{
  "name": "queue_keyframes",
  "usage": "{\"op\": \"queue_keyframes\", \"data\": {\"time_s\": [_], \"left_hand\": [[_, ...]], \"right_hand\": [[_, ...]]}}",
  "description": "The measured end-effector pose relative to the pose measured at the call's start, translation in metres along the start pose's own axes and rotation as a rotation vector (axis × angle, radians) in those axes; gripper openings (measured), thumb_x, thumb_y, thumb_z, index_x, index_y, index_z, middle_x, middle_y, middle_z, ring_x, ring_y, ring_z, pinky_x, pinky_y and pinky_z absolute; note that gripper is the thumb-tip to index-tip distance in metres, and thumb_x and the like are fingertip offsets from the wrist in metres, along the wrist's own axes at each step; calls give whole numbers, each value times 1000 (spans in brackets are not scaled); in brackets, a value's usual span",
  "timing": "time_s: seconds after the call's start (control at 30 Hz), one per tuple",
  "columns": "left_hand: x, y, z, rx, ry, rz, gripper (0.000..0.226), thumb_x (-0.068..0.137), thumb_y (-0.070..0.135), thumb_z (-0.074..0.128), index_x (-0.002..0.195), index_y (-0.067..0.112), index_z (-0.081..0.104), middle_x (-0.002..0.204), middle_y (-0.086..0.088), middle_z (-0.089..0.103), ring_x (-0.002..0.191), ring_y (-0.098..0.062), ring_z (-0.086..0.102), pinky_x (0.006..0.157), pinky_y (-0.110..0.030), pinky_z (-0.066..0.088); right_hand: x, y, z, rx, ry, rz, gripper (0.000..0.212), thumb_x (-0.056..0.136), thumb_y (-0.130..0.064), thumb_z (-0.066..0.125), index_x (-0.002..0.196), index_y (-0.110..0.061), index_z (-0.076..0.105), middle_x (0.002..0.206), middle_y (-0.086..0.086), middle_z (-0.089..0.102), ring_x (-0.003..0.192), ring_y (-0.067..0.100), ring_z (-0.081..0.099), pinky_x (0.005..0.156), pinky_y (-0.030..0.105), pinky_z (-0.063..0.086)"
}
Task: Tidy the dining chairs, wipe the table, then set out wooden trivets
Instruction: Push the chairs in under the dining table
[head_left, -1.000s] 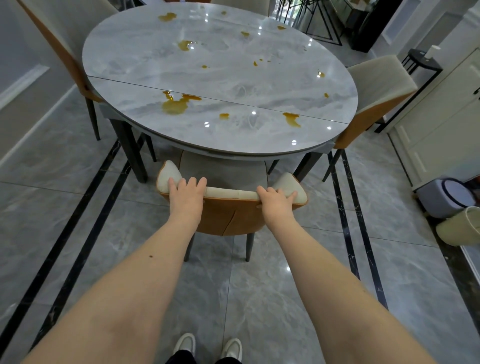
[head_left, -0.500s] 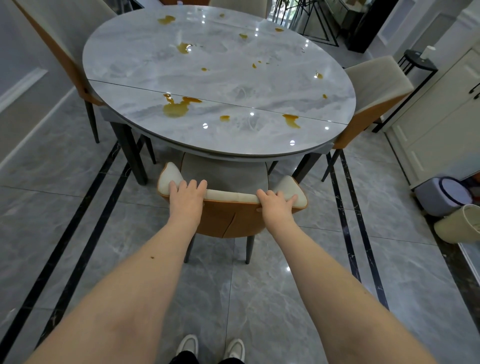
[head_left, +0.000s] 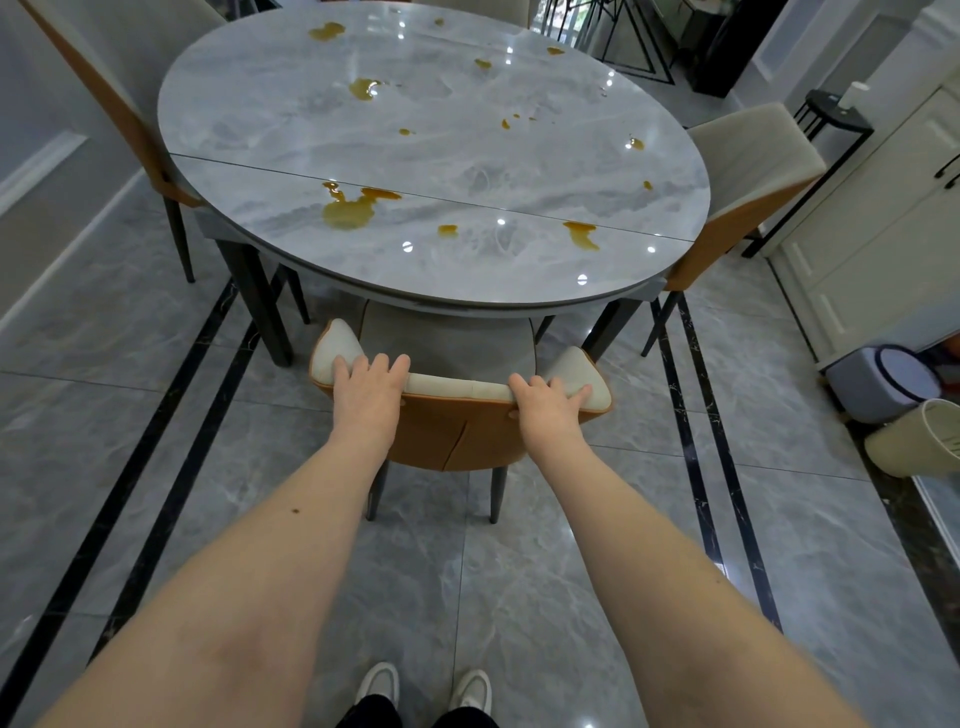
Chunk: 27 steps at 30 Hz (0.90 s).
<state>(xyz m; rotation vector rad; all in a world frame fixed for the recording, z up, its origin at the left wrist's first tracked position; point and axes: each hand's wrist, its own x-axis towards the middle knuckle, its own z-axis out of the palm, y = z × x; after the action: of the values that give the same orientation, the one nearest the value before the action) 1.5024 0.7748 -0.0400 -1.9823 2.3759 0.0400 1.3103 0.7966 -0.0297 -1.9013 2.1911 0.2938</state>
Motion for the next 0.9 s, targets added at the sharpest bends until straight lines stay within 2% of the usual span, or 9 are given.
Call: {"op": "queue_keyframes", "data": {"time_s": [0.37, 0.53, 0.9], "left_hand": [[-1, 0, 1, -19, 36, 0, 48, 84, 14, 62, 123, 21, 38, 116, -5, 54, 117, -27, 46, 108, -47, 25], [-1, -1, 1, -28, 31, 3, 49, 83, 14, 62, 125, 21, 37, 117, -5, 54, 117, -27, 46, 107, -46, 26], [-1, 0, -1, -35, 18, -3, 52, 84, 16, 64, 128, 22, 36, 120, -4, 53, 119, -27, 46, 107, -47, 25]], "right_hand": [[0, 1, 1, 11, -1, -5, 45, 90, -6, 57, 125, -25, 36, 119, 5, 48, 122, 31, 38, 106, 72, 5], [-1, 1, 0, 8, 0, -9, 43, 90, -6, 56, 124, -25, 37, 118, 5, 48, 121, 32, 37, 106, 72, 5], [-1, -1, -1, -8, -4, -10, 56, 84, -1, 60, 128, -26, 34, 122, 7, 47, 125, 34, 34, 107, 72, 5]]}}
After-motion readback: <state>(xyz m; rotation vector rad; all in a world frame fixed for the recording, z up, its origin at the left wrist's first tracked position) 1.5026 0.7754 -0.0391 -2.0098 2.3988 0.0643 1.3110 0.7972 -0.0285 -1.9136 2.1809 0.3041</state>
